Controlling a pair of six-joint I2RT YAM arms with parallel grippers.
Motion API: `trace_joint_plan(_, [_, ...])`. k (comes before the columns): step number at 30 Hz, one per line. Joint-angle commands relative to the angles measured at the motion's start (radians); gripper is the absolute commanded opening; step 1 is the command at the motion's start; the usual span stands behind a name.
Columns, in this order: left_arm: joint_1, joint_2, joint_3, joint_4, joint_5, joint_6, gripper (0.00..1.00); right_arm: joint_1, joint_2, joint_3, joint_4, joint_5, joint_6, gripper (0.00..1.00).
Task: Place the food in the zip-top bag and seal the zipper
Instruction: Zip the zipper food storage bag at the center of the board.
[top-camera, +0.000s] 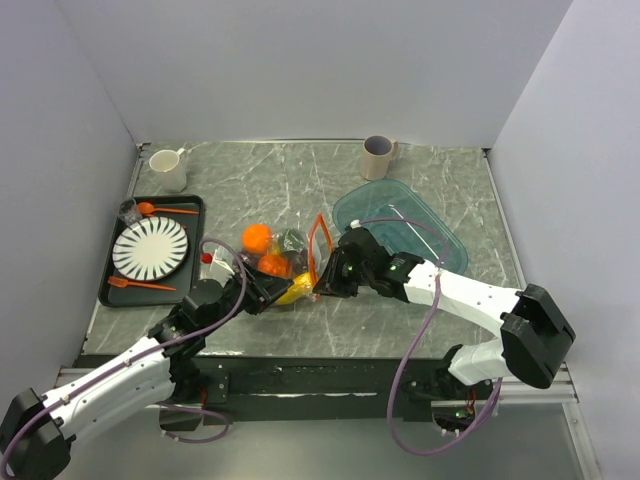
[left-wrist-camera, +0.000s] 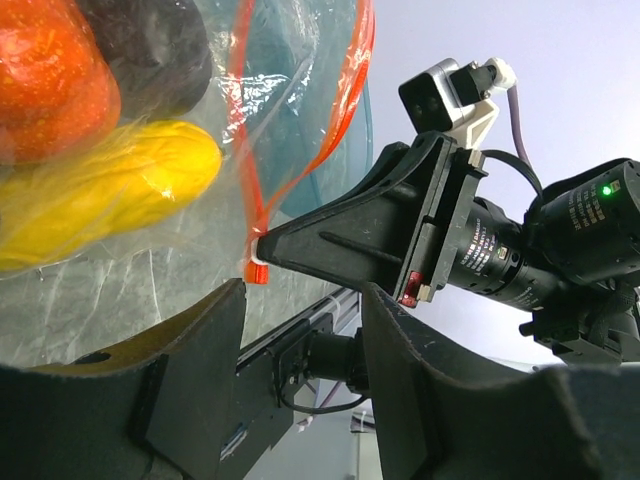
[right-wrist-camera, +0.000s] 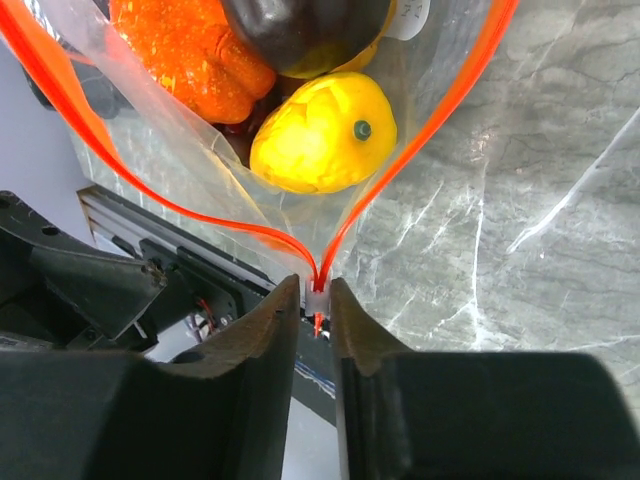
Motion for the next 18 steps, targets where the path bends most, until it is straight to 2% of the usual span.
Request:
trace_joint_plan(1, [-0.003,-0.005,0.032,0.061,0.023,0.025,0.54,-0.008,0.003,0.03,0.02,-0.008,-0.02,0.2])
trace_joint_plan(3, [-0.003,-0.002,0.029,0.067,0.029,0.025,0.53,-0.008,0.0,0.029,0.023,-0.01,-0.02,0.1])
trace_joint_plan(7, [-0.003,0.015,0.023,0.1,0.068,0.032,0.53,-0.009,-0.008,0.033,0.017,-0.007,0.003,0.01])
trace_joint_plan(12, [-0.006,0.029,0.006,0.137,0.109,0.028,0.56,-0.021,-0.073,-0.004,0.082,-0.005,0.072,0.0])
trace_joint_plan(18, [-0.011,0.055,-0.008,0.202,0.135,0.034,0.59,-0.058,-0.123,-0.05,0.196,-0.082,0.155,0.0])
